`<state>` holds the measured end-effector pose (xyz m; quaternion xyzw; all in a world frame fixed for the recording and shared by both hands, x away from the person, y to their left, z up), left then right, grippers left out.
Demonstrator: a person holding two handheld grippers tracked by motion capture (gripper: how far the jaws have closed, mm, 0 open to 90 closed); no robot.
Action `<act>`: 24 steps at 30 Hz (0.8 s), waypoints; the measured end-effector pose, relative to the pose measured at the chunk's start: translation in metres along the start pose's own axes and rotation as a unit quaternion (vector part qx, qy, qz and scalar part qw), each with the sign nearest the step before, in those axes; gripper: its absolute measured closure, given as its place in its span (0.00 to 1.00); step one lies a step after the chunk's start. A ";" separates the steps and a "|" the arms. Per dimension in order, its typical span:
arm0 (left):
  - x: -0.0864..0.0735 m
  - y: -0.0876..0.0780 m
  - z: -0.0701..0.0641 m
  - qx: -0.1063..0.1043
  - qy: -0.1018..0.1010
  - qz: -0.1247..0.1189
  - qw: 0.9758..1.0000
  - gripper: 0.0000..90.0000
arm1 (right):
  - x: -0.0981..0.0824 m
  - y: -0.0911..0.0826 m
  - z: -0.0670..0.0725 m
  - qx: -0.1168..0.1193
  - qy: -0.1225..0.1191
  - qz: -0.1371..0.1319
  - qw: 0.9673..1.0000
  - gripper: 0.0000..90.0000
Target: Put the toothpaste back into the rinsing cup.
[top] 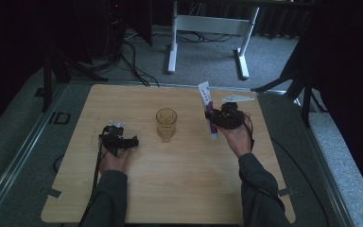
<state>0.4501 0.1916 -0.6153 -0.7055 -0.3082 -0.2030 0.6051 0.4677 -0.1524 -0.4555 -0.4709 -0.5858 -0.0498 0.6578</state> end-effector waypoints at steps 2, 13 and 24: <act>0.000 0.000 0.000 0.000 0.000 0.000 1.000 0.02 | 0.002 0.001 0.000 0.000 0.000 -0.003 1.000 0.77; 0.000 0.000 0.000 -0.001 0.003 0.002 1.000 0.02 | 0.008 0.005 0.002 -0.004 0.000 -0.008 1.000 0.77; -0.001 0.000 -0.001 -0.001 0.002 0.000 1.000 0.02 | 0.019 0.013 0.008 -0.002 -0.012 -0.009 1.000 0.77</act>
Point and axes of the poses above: each handheld gripper's, and its own axes: y roughly forward along the jaws, x roughly out of its top, z roughly to its left, the point moved 7 cm from there along y, roughly forward along the jaws, and after that the axes turned 15 degrees about -y, right-handed, at the moved point
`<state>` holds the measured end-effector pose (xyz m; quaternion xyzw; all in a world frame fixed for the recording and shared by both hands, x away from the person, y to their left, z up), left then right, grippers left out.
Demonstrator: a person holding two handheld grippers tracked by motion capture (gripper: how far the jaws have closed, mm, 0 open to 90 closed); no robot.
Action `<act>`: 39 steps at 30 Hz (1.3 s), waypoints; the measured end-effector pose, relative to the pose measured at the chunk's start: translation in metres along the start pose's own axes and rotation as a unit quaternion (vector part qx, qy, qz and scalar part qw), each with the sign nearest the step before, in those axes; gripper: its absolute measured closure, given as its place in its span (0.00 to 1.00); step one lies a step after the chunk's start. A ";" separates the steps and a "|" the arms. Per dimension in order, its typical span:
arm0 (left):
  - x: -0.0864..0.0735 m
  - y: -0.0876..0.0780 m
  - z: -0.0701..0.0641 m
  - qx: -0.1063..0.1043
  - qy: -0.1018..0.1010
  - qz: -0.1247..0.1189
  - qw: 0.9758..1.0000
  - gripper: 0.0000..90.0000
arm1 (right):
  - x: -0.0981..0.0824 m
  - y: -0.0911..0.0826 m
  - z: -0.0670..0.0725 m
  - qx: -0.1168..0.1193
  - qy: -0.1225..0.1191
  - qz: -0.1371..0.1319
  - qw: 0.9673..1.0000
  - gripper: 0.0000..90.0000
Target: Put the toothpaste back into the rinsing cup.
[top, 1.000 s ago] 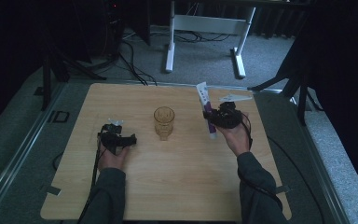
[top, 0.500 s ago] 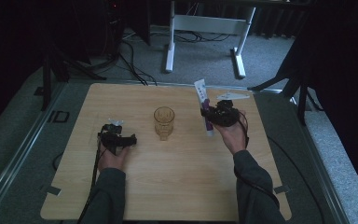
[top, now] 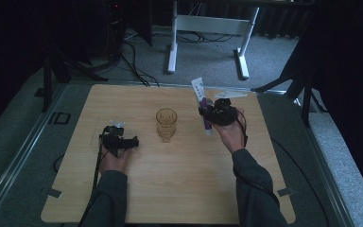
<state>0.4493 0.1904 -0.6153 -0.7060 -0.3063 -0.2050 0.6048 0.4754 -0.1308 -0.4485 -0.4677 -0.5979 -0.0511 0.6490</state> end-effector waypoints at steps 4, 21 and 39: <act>0.000 0.000 0.000 0.000 0.001 0.000 1.000 0.02 | 0.004 0.003 0.002 0.001 0.000 -0.004 1.000 0.77; -0.001 -0.001 -0.001 0.000 0.000 0.001 1.000 0.02 | 0.019 0.020 0.015 0.010 0.001 -0.018 1.000 0.77; -0.001 0.000 -0.001 0.001 -0.001 0.000 1.000 0.02 | 0.047 0.033 0.024 0.015 0.004 -0.030 0.999 0.77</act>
Point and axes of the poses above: each handheld gripper's, and its own axes: y roughly forward along the jaws, x roughly out of its top, z roughly to its left, the point moved 7 cm from there along y, roughly forward along the jaws, and after that the axes turned 15 degrees about -y, right-handed, at the moved point
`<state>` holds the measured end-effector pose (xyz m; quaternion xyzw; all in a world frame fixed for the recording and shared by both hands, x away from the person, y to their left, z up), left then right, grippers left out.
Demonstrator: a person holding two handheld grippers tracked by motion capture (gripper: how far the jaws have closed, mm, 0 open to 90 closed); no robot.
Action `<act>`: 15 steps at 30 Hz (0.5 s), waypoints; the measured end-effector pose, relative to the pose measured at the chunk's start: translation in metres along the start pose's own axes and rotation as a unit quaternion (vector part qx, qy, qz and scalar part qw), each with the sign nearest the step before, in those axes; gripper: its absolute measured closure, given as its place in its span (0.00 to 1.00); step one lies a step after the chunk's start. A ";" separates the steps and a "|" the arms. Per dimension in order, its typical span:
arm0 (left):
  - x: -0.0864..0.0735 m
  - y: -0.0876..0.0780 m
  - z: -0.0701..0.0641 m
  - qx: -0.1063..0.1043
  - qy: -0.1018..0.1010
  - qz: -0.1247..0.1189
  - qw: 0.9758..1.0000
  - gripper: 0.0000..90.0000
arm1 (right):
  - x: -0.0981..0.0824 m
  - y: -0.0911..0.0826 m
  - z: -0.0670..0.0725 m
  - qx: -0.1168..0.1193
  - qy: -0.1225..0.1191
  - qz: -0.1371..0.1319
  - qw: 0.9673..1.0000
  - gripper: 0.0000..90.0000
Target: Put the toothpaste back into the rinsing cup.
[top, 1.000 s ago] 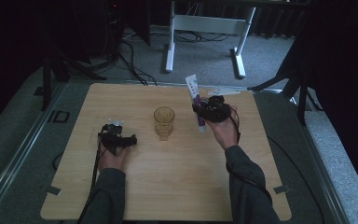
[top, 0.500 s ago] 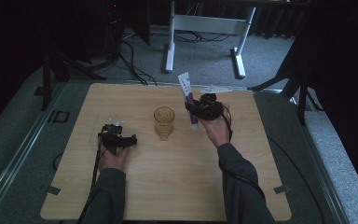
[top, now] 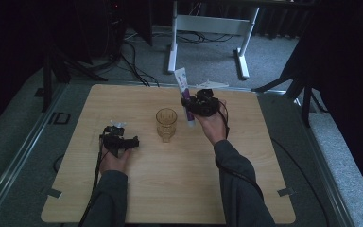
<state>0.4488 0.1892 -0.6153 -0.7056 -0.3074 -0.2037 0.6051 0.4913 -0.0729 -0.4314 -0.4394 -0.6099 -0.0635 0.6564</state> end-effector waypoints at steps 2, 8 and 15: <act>0.000 0.000 0.000 0.000 0.000 0.000 1.000 0.02 | 0.001 0.002 0.001 -0.002 -0.001 0.000 1.000 0.77; 0.000 0.000 0.000 0.000 0.000 0.000 1.000 0.02 | 0.007 0.009 0.006 -0.002 0.001 -0.003 1.000 0.77; 0.000 0.000 0.000 0.000 0.000 0.000 1.000 0.02 | 0.015 0.016 0.014 0.001 -0.002 -0.004 1.000 0.77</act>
Point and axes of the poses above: each handheld gripper's, and its own axes: y roughly forward along the jaws, x roughly out of its top, z roughly to its left, the point moved 7 cm from there along y, roughly forward along the jaws, and after that the axes turned 15 degrees about -y, right-handed, at the moved point
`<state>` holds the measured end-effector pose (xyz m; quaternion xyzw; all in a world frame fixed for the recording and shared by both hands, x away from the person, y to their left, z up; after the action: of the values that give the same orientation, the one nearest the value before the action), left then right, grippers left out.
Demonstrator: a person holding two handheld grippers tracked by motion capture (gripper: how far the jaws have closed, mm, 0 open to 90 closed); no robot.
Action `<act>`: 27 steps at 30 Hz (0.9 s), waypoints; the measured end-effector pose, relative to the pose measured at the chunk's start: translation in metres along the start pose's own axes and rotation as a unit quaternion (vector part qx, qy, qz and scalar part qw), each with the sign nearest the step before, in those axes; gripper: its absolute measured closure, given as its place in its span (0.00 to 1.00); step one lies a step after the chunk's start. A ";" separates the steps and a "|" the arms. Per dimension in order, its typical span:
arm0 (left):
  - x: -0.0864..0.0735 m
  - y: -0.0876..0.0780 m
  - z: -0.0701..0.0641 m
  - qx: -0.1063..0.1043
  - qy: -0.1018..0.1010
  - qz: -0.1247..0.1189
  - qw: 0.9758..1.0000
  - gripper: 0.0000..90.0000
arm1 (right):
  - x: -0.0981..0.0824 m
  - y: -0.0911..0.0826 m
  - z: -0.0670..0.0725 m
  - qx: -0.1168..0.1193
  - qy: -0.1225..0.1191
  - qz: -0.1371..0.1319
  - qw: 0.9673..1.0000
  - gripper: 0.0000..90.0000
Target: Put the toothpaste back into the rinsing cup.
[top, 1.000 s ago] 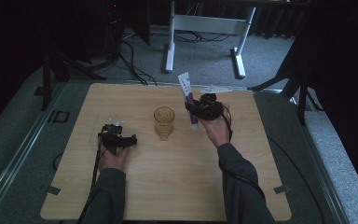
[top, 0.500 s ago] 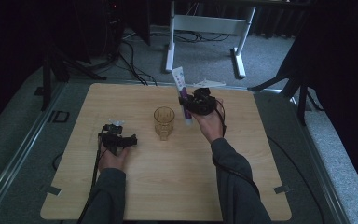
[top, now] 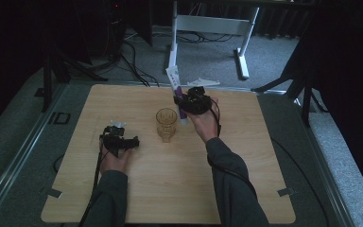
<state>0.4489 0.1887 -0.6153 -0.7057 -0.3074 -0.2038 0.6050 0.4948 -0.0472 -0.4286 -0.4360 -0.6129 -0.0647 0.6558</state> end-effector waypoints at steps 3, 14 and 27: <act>0.000 0.000 0.000 0.000 0.000 0.000 1.000 0.02 | 0.001 0.003 0.001 0.000 -0.003 0.000 1.000 0.77; 0.000 0.000 0.000 0.000 -0.001 -0.001 1.000 0.02 | 0.003 0.015 0.003 0.000 0.014 0.003 1.000 0.76; 0.000 0.000 0.000 0.000 0.000 -0.001 1.000 0.02 | 0.009 0.027 0.006 -0.007 0.016 0.007 1.000 0.76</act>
<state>0.4491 0.1885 -0.6153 -0.7057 -0.3082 -0.2041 0.6045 0.5089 -0.0233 -0.4351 -0.4439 -0.5986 -0.0710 0.6631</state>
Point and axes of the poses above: each handheld gripper's, and its own axes: y roughly forward along the jaws, x roughly out of its top, z roughly to its left, the point moved 7 cm from there along y, roughly forward along the jaws, and after that the axes turned 15 degrees about -y, right-handed, at the moved point
